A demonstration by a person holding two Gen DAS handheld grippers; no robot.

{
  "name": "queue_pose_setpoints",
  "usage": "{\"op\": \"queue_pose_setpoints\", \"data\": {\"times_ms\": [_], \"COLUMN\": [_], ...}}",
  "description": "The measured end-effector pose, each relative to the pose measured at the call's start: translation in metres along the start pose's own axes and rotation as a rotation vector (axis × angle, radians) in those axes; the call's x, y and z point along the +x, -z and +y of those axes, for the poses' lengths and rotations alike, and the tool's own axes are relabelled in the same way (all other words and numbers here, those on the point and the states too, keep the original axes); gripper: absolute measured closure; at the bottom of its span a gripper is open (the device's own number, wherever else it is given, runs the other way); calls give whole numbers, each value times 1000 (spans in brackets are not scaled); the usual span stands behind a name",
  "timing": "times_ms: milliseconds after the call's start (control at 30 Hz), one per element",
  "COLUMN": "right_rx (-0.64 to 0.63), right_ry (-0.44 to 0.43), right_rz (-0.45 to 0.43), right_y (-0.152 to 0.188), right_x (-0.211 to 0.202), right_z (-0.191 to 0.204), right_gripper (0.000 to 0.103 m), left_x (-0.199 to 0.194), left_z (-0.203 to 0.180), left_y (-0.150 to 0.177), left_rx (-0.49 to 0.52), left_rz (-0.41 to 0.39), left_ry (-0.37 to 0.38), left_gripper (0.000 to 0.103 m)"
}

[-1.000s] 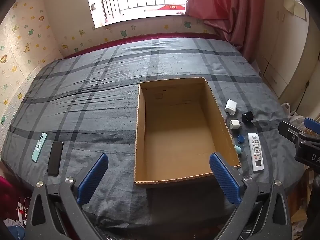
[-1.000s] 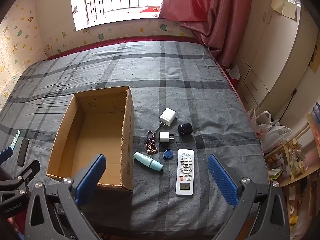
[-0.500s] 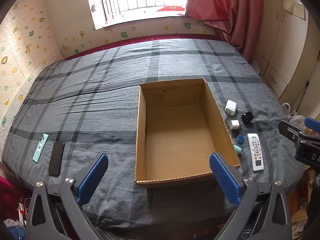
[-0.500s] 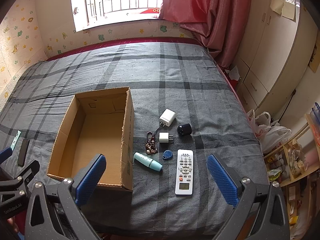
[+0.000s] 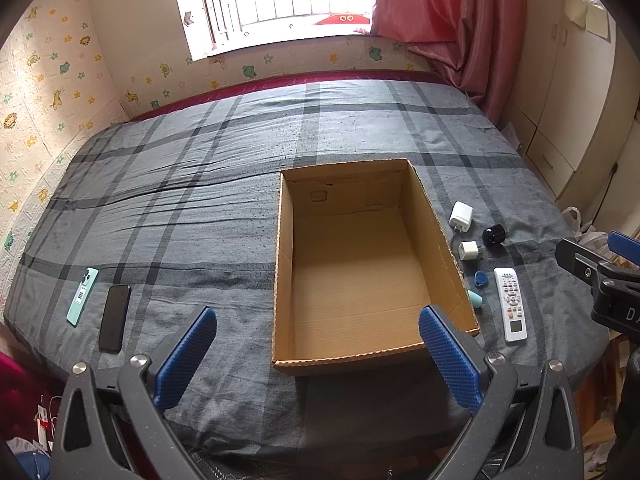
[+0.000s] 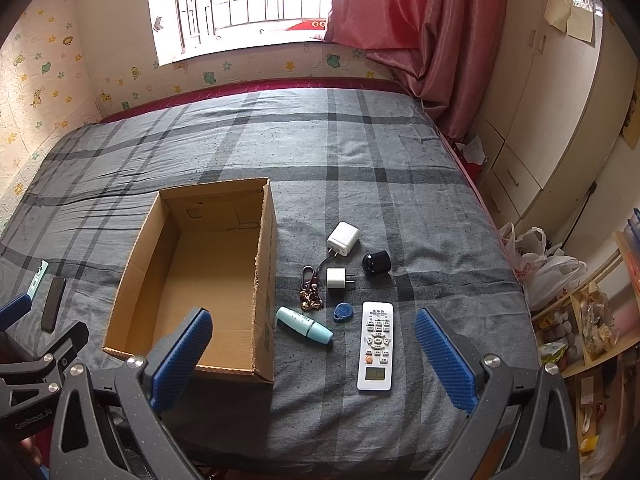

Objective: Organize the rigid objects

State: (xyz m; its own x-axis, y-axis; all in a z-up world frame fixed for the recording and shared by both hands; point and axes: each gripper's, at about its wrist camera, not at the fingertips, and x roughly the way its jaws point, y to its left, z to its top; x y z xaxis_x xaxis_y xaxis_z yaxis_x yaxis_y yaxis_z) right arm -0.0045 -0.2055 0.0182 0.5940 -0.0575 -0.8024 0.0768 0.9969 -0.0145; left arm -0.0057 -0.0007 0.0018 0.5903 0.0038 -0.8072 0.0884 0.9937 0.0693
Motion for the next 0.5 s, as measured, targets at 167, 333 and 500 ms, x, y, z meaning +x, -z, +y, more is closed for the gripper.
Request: {"op": "queue_pose_setpoints", "data": {"times_ms": [167, 333, 500], "right_rx": [-1, -7, -9], "right_ry": [1, -1, -4], "right_rz": [2, 0, 5], "right_y": [0, -1, -2], "right_x": [0, 1, 4], "right_z": [1, 2, 2], "right_gripper": [0, 0, 0], "left_x": [-1, -1, -2], "left_z": [1, 1, 2], "left_y": [0, 0, -2], "left_rx": [0, 1, 4], "left_rz": [1, -2, -4], "left_ry": [1, 1, -2], "left_gripper": [0, 0, 0]}}
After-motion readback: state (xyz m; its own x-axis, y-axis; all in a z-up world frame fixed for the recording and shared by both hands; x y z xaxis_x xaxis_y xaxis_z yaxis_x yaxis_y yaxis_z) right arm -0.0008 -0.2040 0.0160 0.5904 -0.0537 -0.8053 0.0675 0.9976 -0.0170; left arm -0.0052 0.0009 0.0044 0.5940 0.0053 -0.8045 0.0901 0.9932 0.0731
